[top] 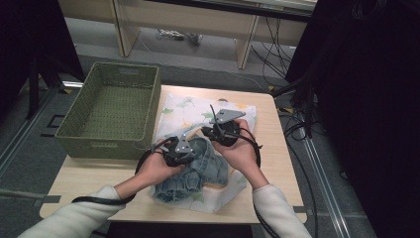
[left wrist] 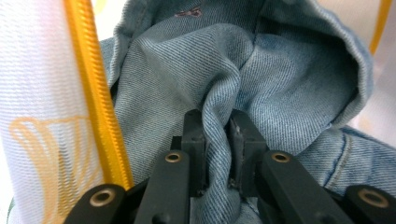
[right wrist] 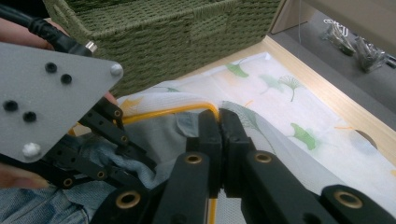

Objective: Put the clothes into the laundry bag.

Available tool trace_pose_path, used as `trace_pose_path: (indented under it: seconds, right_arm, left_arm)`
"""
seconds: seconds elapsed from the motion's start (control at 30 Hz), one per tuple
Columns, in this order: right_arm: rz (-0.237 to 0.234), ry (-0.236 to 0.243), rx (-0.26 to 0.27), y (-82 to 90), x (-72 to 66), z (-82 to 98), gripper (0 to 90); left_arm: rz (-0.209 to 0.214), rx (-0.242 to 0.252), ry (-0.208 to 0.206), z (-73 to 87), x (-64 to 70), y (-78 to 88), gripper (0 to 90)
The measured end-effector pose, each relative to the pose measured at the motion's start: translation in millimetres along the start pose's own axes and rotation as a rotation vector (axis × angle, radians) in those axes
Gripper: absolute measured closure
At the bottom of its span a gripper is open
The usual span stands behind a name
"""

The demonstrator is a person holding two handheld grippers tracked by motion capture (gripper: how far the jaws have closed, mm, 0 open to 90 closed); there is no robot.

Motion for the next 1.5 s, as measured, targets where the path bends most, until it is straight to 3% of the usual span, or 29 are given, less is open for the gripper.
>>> trace_pose_path:
  seconds: [0.33, 0.47, 0.57, 0.7, 0.83, 1.0, 1.27, 1.5]
  right_arm:
    - [-0.004, -0.009, -0.008, -1.2, -1.5, 0.8, 90.0]
    - [-0.003, -0.002, -0.005, -1.2, -0.9, 1.0, 90.0]
    - [-0.004, -0.004, -0.005, -1.4, -0.9, 1.4, 90.0]
    - [-0.004, -0.014, -0.008, -1.0, -0.3, 2.2, 90.0]
    - [0.001, -0.009, -0.008, -0.7, 1.2, 2.8, 90.0]
    - [-0.001, -0.011, -0.008, -0.2, 1.3, 2.5, 90.0]
    - [-0.002, -0.017, -0.014, -1.3, -0.1, 2.9, 90.0]
    - [-0.004, -0.008, -0.015, -2.0, -0.2, 3.1, 90.0]
  left_arm:
    - [0.002, -0.016, -0.008, 6.2, -0.6, -8.3, 76.2]
    - [0.004, -0.001, -0.011, 5.5, -0.8, -5.5, 71.1]
    - [0.014, 0.015, 0.001, 2.8, -1.3, 1.8, 56.7]
    - [0.055, 0.071, 0.024, -1.5, 1.0, 19.8, 38.0]
    - [0.073, 0.1, -0.006, 0.1, 8.4, 41.3, 31.3]
    - [0.088, 0.121, -0.031, 10.5, 17.1, 64.8, 29.9]
    - [0.105, 0.046, -0.054, 36.6, 27.5, 71.2, 20.0]
    - [0.079, -0.072, -0.085, 55.6, 27.2, 52.9, 15.9]
Point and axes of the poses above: each handheld gripper's, and its own axes: y roughly backward along the jaws, z roughly out of its underside, x roughly to its right, the point moved 3 cm from there along -y, roughly forward along the jaws, and after that the axes turned 8 degrees about y, right-handed, at the moved point
